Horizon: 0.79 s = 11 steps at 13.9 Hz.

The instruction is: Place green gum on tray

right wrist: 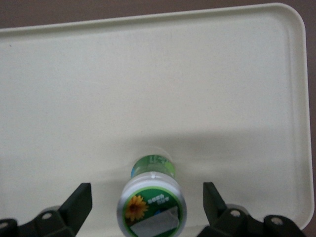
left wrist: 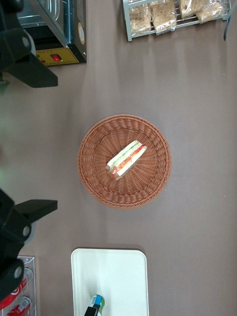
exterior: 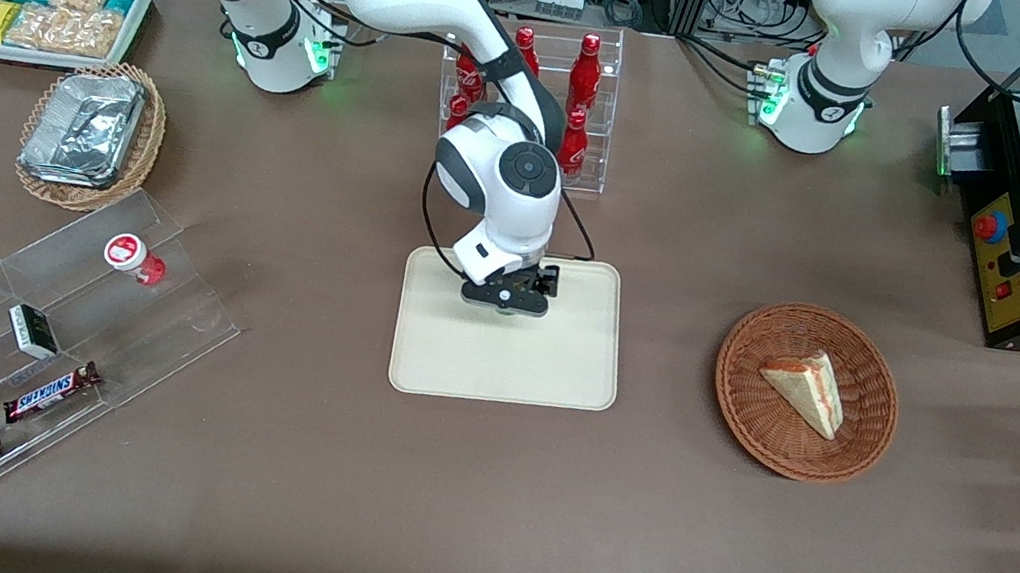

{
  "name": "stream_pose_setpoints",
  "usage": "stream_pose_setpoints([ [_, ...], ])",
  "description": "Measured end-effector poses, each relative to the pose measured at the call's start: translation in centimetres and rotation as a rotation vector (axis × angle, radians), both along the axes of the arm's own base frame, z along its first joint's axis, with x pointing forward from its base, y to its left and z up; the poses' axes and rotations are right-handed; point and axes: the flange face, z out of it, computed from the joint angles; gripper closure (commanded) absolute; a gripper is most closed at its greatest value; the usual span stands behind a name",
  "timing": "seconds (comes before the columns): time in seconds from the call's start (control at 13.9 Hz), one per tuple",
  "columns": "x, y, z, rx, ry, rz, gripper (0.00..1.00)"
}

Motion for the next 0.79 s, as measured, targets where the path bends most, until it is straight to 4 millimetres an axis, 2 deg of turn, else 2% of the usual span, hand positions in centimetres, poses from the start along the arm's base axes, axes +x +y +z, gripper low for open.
stream_pose_setpoints([
  [0.14,0.5,-0.2,1.8,0.013,-0.008,-0.004,0.0],
  [0.29,0.6,-1.0,5.1,0.001,0.019,0.003,0.0],
  [0.58,0.0,-3.7,14.6,0.003,0.072,-0.007,0.0],
  [0.79,-0.2,-8.2,22.0,0.006,0.121,-0.002,0.0],
])
